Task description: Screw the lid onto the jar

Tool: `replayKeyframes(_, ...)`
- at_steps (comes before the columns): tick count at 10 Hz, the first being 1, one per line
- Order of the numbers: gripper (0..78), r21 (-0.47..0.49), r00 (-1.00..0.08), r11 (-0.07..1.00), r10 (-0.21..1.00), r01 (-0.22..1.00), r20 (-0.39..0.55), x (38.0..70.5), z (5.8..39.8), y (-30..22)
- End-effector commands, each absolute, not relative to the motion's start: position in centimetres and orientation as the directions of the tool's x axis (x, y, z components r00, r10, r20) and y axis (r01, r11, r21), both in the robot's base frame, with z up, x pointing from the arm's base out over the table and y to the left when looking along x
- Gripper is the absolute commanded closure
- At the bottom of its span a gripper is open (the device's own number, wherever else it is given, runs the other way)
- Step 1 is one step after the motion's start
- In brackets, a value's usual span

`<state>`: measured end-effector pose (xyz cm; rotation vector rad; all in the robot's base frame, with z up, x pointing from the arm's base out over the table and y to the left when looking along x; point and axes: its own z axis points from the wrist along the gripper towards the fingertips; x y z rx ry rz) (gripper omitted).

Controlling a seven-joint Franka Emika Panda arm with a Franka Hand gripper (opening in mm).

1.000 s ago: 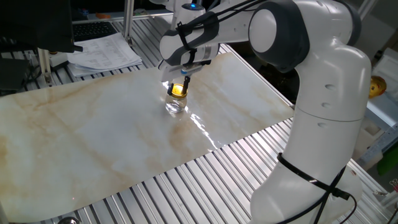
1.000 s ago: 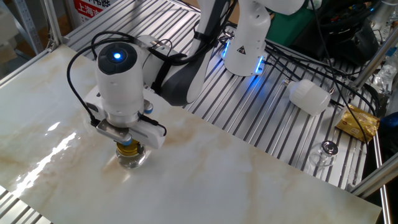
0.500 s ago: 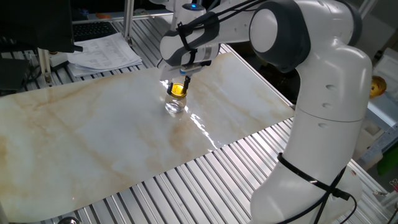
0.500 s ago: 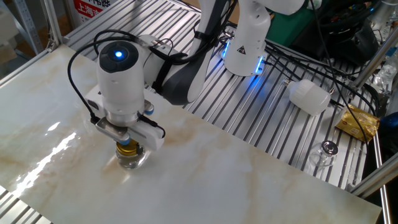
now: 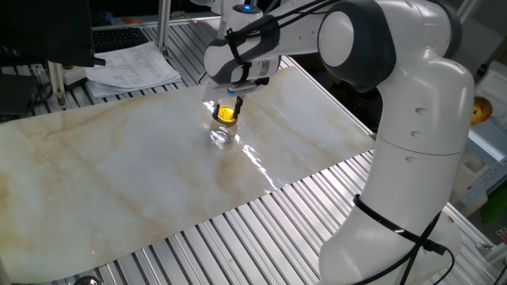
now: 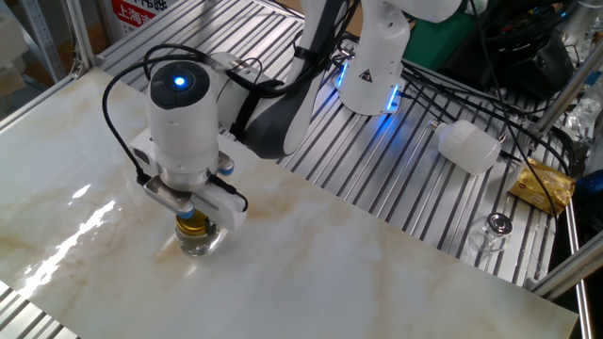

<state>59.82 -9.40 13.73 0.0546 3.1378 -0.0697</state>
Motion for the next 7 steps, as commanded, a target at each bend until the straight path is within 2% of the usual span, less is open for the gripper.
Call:
replayKeyframes(1, 76.5, -0.045, -0.994, 0.993, 0.106, 0.107, -0.008, 59.93, 13.92, -9.45)
replayKeyframes(7, 76.5, -0.044, -0.979, 0.978, 0.206, 0.206, -0.014, 59.93, 13.92, -9.45)
